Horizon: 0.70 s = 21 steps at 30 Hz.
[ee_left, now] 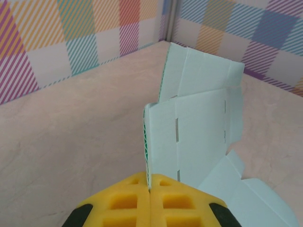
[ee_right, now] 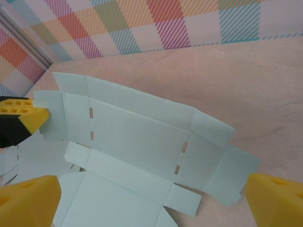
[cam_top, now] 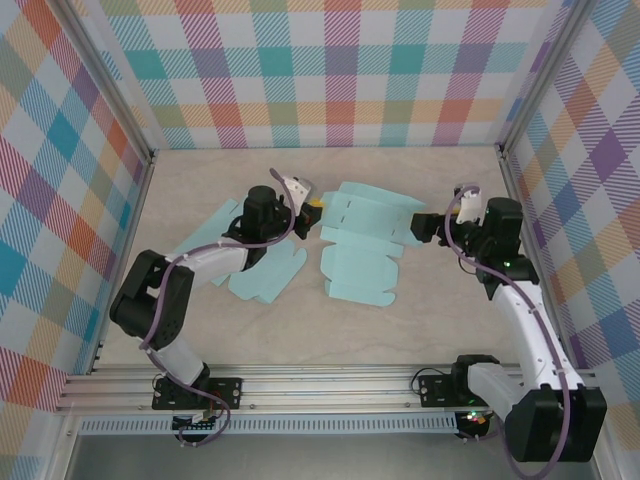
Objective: Fold the paper box
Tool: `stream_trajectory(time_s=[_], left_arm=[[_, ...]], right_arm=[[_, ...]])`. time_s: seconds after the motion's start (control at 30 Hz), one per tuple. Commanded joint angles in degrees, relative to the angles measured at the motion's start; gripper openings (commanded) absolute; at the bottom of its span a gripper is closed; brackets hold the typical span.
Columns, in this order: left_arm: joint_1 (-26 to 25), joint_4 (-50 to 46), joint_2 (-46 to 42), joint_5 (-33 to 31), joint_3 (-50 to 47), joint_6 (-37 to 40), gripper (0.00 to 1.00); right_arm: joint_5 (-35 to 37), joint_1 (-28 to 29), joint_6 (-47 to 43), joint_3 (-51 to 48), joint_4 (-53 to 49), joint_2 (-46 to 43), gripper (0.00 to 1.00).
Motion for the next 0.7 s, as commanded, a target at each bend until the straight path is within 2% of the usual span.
stream_trajectory(time_s=[0.0,0.17,0.43,0.67], left_arm=[[1.22,3.50,-4.17,7.01,-1.10,3.28,0.00],[1.58,0.90,-7.79,9.53,-1.99,5.24,0.00],[1.83,-2.72,-10.67,10.08,-2.08,8.60,0.00],[1.83,-3.79,-10.48,11.09,-1.14,9.06,0.00]], right_arm=[[-7.37,-0.13,-4.09,1.63,2.54,2.76,1.00],[-9.48,-1.21,-6.87,3.68,2.95,7.99,0.99],[-14.34,-5.29,-8.96,5.64,4.63,13.81,0.97],[-25.32,-7.28,-9.70,9.49,3.49,19.50,0.93]])
